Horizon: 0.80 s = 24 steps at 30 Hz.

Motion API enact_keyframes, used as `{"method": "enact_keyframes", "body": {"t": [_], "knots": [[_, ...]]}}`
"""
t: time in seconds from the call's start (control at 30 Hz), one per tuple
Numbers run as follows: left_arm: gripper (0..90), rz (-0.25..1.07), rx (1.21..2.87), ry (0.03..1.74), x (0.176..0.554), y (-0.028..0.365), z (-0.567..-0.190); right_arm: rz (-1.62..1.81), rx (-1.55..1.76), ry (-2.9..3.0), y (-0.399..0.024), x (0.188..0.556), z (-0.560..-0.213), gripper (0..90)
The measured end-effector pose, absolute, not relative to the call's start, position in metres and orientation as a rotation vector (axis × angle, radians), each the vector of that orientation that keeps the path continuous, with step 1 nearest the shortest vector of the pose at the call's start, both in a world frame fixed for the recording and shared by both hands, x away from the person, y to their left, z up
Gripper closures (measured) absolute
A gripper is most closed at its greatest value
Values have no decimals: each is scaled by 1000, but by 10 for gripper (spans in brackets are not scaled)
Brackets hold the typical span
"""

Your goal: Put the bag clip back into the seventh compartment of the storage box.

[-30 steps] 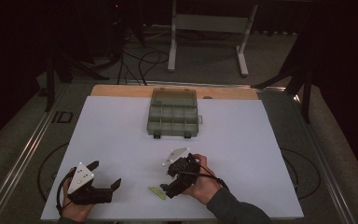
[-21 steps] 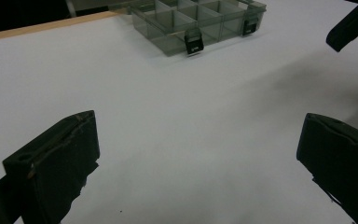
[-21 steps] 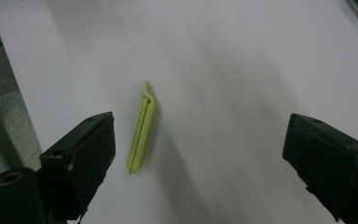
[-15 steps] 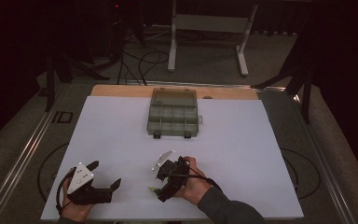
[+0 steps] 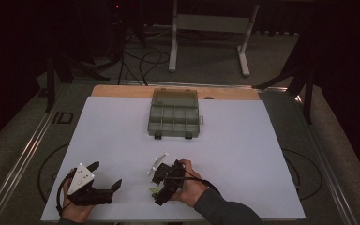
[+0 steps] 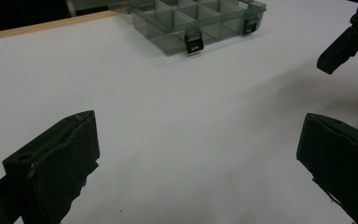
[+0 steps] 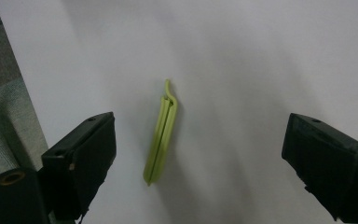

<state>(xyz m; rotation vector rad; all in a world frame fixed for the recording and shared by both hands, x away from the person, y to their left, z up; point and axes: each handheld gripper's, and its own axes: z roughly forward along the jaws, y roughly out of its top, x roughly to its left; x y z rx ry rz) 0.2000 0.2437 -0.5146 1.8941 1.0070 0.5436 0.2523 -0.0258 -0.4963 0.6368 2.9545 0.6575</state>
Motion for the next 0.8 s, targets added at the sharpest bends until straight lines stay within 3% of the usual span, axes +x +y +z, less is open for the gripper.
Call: {"method": "enact_keyframes", "body": {"t": [0.5, 0.7, 0.8], "knots": [[0, 545, 1894, 1009, 200, 244, -515, 589, 619, 2965, -17, 249, -501, 160], [0, 546, 1893, 1010, 200, 244, -515, 573, 607, 2968, -15, 248, -504, 253], [0, 546, 1893, 1010, 200, 244, -514, 552, 585, 2998, -13, 246, -505, 377]]}}
